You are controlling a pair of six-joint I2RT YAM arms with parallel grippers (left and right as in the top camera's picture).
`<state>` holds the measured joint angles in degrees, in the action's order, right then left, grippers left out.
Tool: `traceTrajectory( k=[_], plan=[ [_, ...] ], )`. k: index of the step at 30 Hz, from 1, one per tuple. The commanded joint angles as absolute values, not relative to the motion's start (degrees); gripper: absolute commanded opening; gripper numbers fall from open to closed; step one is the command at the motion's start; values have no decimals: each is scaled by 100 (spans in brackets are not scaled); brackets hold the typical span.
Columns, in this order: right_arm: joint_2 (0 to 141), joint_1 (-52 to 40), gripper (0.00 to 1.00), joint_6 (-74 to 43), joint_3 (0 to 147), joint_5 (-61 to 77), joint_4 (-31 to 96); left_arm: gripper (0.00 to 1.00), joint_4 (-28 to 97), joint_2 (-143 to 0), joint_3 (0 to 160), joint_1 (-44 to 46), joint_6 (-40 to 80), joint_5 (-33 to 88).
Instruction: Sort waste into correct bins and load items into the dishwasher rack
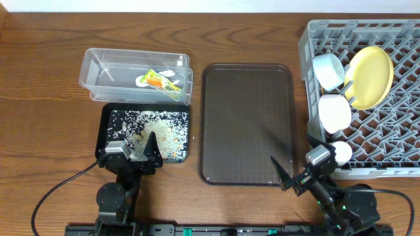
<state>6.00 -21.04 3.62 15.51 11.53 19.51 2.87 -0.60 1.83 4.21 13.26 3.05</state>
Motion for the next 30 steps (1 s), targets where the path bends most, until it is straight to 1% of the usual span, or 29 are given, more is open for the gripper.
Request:
traceTrajectory(
  k=[1,5,12,30],
  plan=[
    [145,-1920,99,434,1125,1103,1868,91,373,-23,23,392,1271,301],
    [32,-1876,99,436,720,1096,1455,91,370,-23,23,392,1271,301],
    [30,-1872,99,436,30,1096,217,91,370,-23,23,392,1271,298],
    [38,-1872,99,436,32,1096,320,91,370,-23,23,392,1271,301]
  ],
)
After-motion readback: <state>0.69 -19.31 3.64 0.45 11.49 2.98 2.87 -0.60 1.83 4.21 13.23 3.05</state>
